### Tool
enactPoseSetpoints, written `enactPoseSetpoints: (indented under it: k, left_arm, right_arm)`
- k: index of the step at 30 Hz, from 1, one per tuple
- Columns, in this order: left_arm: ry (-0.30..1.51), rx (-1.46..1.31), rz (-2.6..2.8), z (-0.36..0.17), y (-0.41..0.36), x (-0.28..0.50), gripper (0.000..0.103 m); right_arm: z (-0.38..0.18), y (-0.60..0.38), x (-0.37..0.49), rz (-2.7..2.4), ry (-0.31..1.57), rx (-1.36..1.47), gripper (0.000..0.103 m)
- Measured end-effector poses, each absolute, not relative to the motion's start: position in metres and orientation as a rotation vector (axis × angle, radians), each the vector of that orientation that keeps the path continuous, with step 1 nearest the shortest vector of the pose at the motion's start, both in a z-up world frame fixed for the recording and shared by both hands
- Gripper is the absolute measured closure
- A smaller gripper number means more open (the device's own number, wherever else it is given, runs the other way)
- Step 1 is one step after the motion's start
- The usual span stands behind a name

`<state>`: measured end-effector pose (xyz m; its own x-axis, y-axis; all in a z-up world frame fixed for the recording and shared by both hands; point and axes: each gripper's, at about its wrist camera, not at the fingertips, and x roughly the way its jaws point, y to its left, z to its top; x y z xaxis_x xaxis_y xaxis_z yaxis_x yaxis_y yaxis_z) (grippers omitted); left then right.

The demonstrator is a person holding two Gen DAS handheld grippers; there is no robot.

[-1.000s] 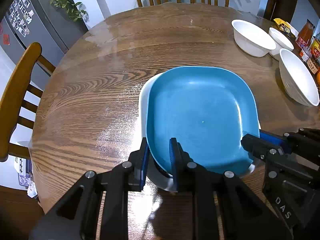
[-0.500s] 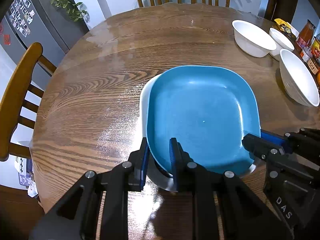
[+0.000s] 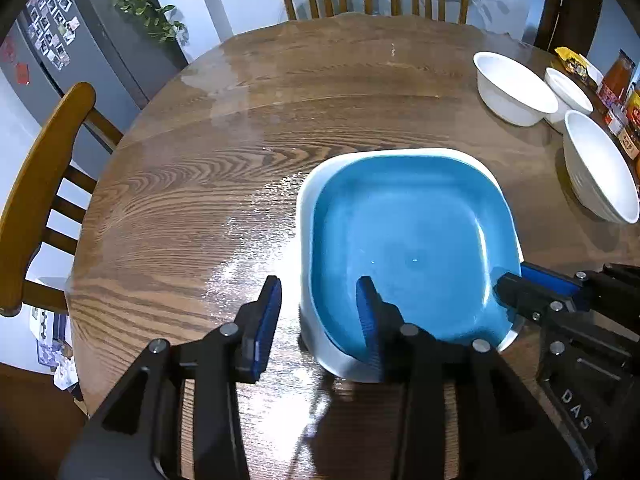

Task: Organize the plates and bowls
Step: 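Open both grippers to release the teal dish and pull them back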

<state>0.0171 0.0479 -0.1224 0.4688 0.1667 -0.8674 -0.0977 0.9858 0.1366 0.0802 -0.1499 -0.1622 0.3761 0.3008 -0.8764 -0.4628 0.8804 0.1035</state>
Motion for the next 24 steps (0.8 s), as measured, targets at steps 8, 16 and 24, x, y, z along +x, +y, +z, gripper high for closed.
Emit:
enactPoseSetpoints:
  k: [8,16,24]
  left_arm:
    - [1.062,0.061,0.175,-0.118,0.051,0.013,0.065]
    - [1.051,0.060,0.185,-0.114,0.052,0.007,0.046]
    - [1.038,0.050,0.202,-0.107,0.056,0.001,0.033]
  right_arm:
    - [-0.159,-0.152,0.078,0.486,1.070,-0.156,0.095]
    - [-0.154,-0.157,0.074,0.485,1.059,-0.136,0.095]
    - [-0.150,-0.161,0.070,0.489,1.060,-0.124,0.095]
